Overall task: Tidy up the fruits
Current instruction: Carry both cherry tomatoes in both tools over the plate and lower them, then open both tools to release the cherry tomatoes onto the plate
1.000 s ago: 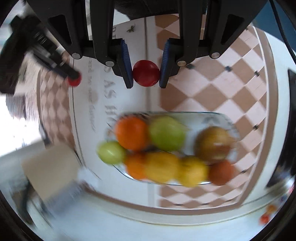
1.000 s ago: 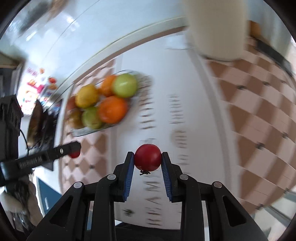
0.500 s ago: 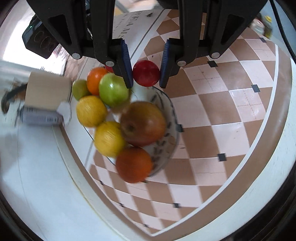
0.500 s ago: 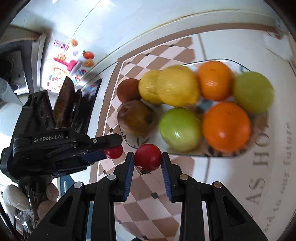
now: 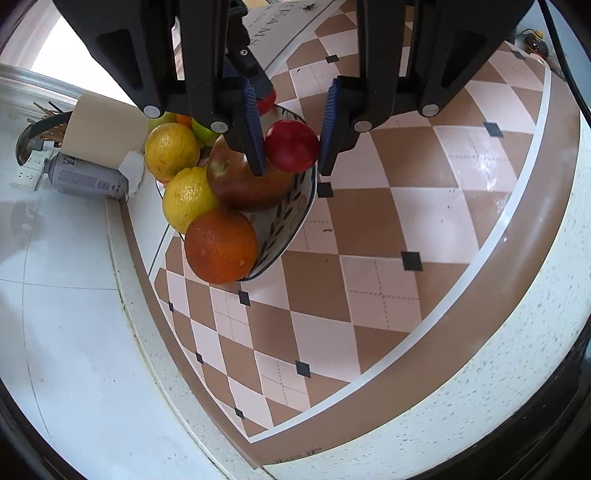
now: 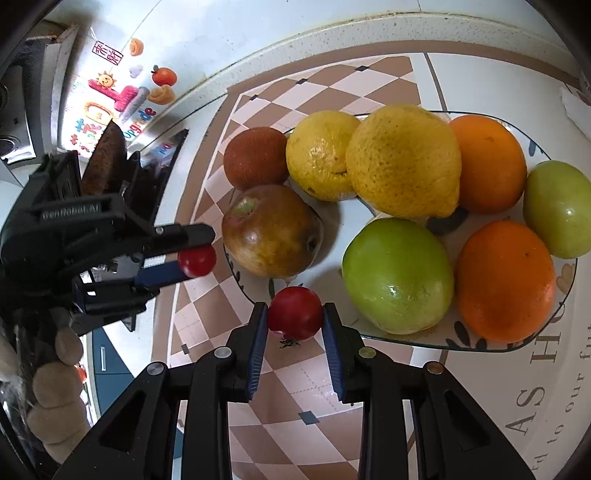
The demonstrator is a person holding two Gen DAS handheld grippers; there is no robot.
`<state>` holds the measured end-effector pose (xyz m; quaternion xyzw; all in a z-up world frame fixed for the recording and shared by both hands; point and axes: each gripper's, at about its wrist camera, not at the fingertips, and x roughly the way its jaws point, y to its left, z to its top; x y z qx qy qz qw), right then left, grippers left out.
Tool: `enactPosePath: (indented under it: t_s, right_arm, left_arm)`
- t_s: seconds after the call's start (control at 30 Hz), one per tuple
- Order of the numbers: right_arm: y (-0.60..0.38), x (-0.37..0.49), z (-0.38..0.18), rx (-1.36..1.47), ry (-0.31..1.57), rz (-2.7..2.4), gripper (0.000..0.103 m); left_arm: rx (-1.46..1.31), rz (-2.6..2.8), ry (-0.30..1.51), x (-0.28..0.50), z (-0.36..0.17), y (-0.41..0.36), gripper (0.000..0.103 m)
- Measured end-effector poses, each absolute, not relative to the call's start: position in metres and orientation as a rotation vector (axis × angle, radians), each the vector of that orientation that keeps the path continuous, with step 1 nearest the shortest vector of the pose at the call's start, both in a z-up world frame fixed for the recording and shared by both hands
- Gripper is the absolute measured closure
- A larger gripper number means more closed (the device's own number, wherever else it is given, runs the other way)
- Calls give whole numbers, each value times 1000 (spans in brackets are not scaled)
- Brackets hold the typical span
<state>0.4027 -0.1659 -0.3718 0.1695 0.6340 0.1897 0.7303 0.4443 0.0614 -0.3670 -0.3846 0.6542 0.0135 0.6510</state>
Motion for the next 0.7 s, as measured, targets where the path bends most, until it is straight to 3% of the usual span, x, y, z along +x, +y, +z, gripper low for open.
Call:
enactPosePath:
  t_s: [0.37,0.6,0.63,0.7]
  right_arm:
    - [-167,401,-352,362,1360,405,71]
    - [-178,425,-328,306,1308,373,70]
    - [-180,429,-327,305,1312,371,68]
    - [-185,436,-325,310,1321,353,47]
  left_arm:
    - [-815,8,1494,442,-361,56,77]
    - [-918,-72,1531,432,-368,36,76]
    - [-933,-77,1534,433,-370,34,76]
    - [-963,-90,1547,434,-373,31,76]
